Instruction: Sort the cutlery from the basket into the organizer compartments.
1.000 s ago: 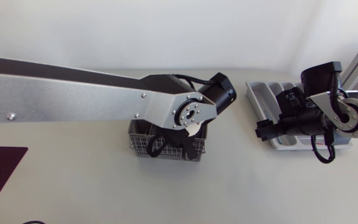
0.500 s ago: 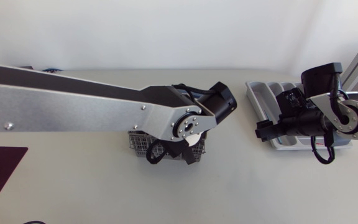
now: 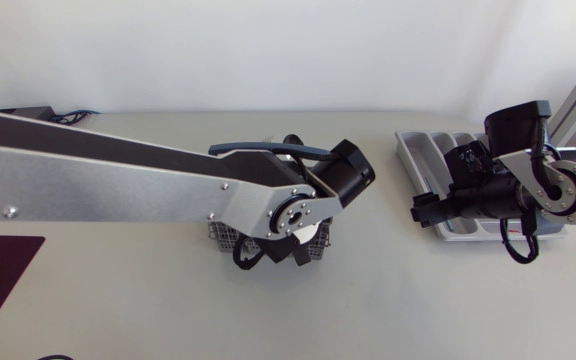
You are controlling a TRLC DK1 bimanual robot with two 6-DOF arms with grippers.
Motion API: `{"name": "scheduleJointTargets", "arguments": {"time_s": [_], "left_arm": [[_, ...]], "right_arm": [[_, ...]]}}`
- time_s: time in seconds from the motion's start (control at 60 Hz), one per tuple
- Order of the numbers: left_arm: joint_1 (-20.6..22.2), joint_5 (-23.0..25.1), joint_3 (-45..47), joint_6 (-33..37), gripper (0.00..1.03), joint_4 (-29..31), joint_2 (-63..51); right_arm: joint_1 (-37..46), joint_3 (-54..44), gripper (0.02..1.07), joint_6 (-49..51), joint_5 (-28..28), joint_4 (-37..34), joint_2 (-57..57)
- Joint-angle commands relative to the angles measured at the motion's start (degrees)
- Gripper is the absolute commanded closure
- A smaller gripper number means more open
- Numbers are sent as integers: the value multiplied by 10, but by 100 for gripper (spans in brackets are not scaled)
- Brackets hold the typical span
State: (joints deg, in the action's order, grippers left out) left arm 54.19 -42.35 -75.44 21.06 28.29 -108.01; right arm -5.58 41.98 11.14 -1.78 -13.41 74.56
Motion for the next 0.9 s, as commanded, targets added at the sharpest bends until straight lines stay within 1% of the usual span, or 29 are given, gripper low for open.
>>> {"name": "scheduleJointTargets", "arguments": {"time_s": [0.0,0.417,0.533,0.617,0.667,0.717,0.767,0.8,0.817,0.883], "left_arm": [[6,-1,20,20,100,-8,15],[1,2,23,24,100,-9,50],[-3,29,28,34,100,-10,77],[-9,76,20,36,100,-5,97],[-13,111,6,22,99,17,104],[-16,131,-9,8,98,43,107],[-16,139,-24,-1,91,67,107],[-19,147,-30,-7,85,75,109],[-20,155,-34,-10,82,79,110],[-29,188,-44,-25,74,91,111]], "right_arm": [[-4,-17,20,5,-6,8,-2],[-5,-19,20,6,-9,13,0],[-5,-19,20,6,-9,13,0],[-5,-18,20,7,-10,13,0],[-7,-18,20,7,-11,13,1],[-10,-18,20,6,-11,12,-2],[-15,-17,20,5,-10,8,-13],[-21,-17,20,5,-11,5,-21],[-24,-16,20,4,-10,2,-24],[-37,-13,20,-1,-11,-11,-40]]}}
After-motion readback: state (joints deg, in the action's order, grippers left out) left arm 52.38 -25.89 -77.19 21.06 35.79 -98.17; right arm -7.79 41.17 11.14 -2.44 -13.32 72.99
